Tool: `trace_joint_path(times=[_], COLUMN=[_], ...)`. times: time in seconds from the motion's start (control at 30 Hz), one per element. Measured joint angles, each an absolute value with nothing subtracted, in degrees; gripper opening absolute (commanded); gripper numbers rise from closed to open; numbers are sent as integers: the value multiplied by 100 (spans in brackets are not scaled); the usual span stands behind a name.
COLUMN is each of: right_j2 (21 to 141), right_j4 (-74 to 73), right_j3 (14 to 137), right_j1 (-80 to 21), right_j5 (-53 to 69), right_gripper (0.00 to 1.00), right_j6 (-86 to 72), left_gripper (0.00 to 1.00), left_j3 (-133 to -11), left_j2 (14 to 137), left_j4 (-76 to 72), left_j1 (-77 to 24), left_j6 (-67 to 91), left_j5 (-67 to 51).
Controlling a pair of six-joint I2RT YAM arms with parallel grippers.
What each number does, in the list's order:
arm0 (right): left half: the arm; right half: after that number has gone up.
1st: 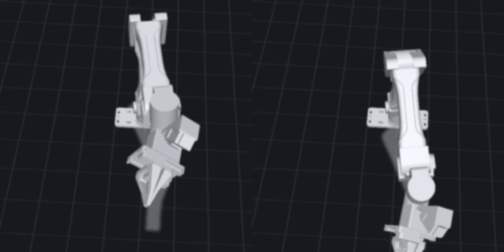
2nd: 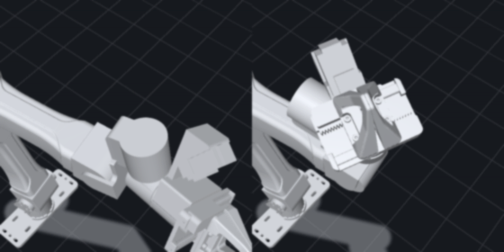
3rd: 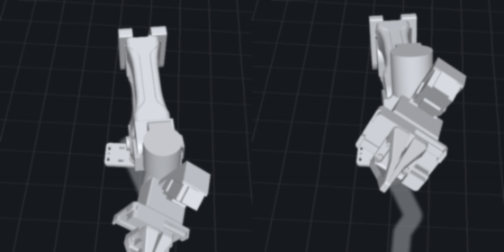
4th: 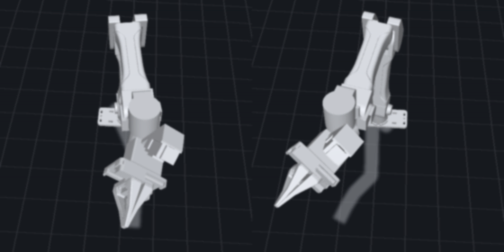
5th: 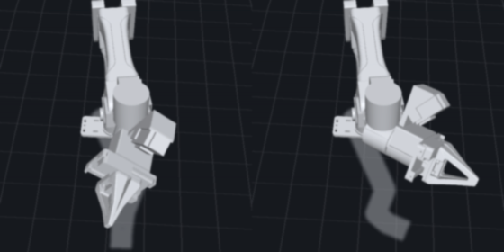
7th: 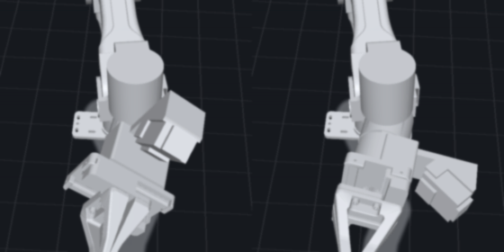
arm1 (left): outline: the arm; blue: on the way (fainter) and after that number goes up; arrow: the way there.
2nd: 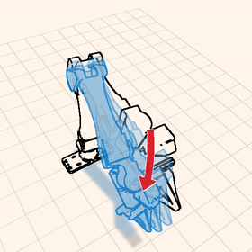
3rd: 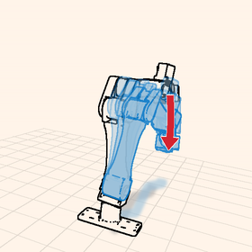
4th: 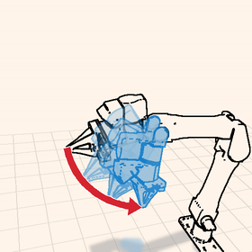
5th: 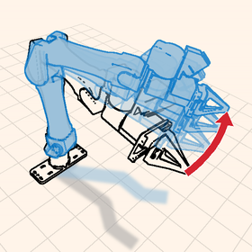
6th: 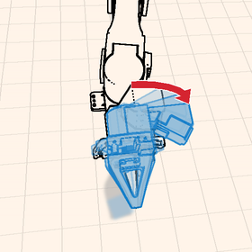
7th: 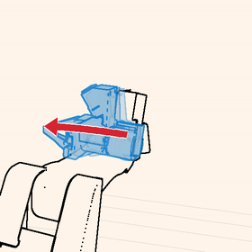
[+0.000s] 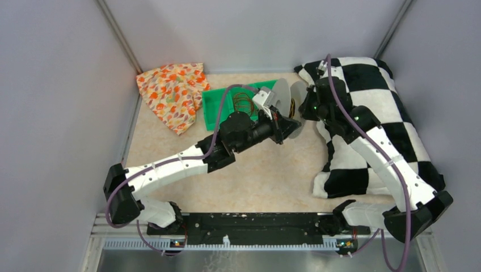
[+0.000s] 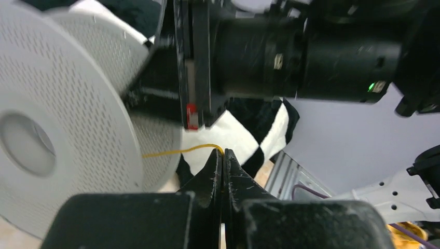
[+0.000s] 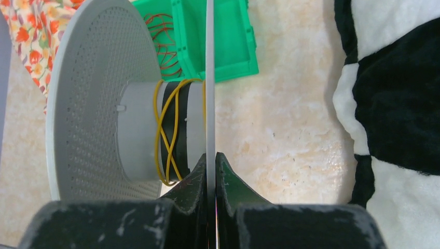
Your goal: Wrap the cables
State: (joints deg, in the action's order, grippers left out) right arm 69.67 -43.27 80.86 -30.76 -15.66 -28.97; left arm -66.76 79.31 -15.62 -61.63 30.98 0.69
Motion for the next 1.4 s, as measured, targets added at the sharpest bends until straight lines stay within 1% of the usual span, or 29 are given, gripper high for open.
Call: trace_joint_path(times=[0.17, 0.33, 0.47, 0.73, 1.07, 1.2, 1.4], right_j2=[6812, 6285, 5920, 5664, 5631, 5546, 5262], right_j4=[-4414, -4576, -4866, -5315, -6357, -6462, -6414], right_j3=[7841, 7411, 7312, 7336, 7679, 7859, 7874], right_j1=[-3114, -3114, -3114, -3124, -3135, -3142, -3153], right_j5=[-1107, -633, -255, 593, 1588, 1940, 2032], right_gripper=[0, 0, 0, 0, 0, 0, 0], right_j6=[-2596, -2235, -1872, -1125, -244, -95, -117], left_gripper=[0, 0, 0, 0, 0, 0, 0], left_j3=[-7126, -7406, -7518, -8064, -8165, -8165, -8156], left_j2=[7946, 8077, 8088, 8128, 7824, 7553, 7441], left_j4=[-1085, -727, -554, 373, 1498, 1640, 1632], left_j1=[-6029, -5850, -5651, -5516, -5448, -5446, -5406], left_j6=[2578, 2224, 2027, 1140, -202, -513, -727], left_j5=[-36, -432, -840, -1798, -2773, -3026, -3096])
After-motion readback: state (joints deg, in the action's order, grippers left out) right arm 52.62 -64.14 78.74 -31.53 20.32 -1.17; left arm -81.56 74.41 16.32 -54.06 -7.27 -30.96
